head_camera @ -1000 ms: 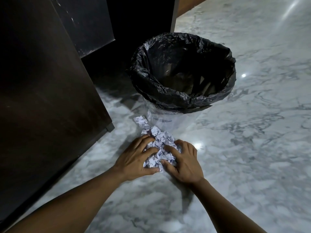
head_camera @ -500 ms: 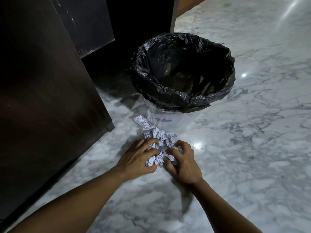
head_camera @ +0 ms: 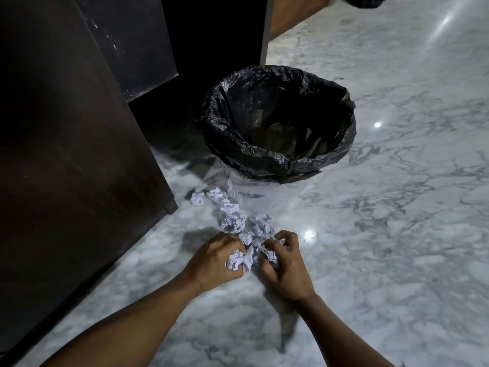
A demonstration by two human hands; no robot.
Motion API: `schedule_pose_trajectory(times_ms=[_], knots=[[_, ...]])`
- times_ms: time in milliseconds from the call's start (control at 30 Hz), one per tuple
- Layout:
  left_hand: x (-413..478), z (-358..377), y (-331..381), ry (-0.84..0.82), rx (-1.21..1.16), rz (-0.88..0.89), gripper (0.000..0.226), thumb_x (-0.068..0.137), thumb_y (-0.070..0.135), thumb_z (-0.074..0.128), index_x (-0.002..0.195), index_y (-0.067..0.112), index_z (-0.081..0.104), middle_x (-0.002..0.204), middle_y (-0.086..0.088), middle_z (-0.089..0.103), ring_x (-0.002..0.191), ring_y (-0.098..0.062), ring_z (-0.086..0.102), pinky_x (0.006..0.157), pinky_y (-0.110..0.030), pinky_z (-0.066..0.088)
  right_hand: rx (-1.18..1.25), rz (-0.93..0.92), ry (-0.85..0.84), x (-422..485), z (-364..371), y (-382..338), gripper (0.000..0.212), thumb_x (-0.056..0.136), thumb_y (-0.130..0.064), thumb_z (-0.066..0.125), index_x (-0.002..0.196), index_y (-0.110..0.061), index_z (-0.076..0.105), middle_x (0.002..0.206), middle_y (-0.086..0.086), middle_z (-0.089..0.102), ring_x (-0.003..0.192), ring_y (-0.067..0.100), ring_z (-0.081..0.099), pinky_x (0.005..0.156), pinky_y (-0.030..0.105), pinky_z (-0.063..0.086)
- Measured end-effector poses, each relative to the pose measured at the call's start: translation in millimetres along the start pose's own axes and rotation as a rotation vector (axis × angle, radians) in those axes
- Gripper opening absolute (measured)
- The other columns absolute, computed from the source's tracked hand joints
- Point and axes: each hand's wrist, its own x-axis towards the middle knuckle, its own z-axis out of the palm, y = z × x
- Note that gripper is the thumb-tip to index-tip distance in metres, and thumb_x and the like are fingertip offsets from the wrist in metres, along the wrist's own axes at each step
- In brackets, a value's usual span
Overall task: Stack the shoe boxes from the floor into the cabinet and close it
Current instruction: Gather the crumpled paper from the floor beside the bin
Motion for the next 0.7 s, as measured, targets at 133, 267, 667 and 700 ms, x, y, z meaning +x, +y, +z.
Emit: schedule_pose_trajectory(times_ms=[133, 267, 667, 700], knots=[[-13.6, -12.9, 17.2, 0.017, -0.085, -0.094, 0.027, 0.067, 0.024, 0.076, 0.092, 0.020, 0.064, 0.088, 0.008, 0.059, 0.083, -0.011, 0.058, 0.071, -0.025, 0.050, 0.044, 0.012, 0.066, -9.4, -7.3, -18.0, 0.019, 0.091, -0.035, 0.063, 0.109, -0.030, 0.058, 0.117, -0.006, 0.036, 0.097, 0.009, 0.054, 0.072, 0.034, 0.057], [-12.9, -41.0, 43.9, 0.046, -0.082, -0.089, 0.026, 0.066, 0.024, 0.077, 0.087, 0.024, 0.060, 0.085, 0.013, 0.054, 0.079, -0.004, 0.050, 0.068, -0.019, 0.045, 0.094, 0.012, 0.125, -6.9, -35.5, -48.6, 0.018, 0.091, -0.031, 0.063, 0.108, -0.028, 0.059, 0.113, -0.009, 0.037, 0.099, 0.011, 0.054, 0.062, 0.031, 0.059], [112.3, -238.0, 140.4, 0.225, 0.158, 0.174, 0.024, 0.068, 0.025, 0.072, 0.090, 0.022, 0.061, 0.088, 0.011, 0.057, 0.083, -0.009, 0.054, 0.071, -0.030, 0.049, -0.074, -0.259, 0.320, 101.3, -211.4, -197.0, 0.020, 0.090, -0.026, 0.068, 0.107, -0.016, 0.066, 0.111, -0.001, 0.042, 0.091, 0.006, 0.054, 0.071, 0.013, 0.050], [127.1, -253.3, 146.5, 0.202, 0.193, 0.178, 0.026, 0.068, 0.026, 0.074, 0.091, 0.023, 0.061, 0.088, 0.011, 0.057, 0.083, -0.010, 0.053, 0.071, -0.031, 0.049, -0.126, -0.267, 0.291, 118.0, -226.7, -204.4, 0.020, 0.090, -0.024, 0.070, 0.107, -0.014, 0.067, 0.111, 0.001, 0.043, 0.087, 0.011, 0.056, 0.072, 0.015, 0.050]])
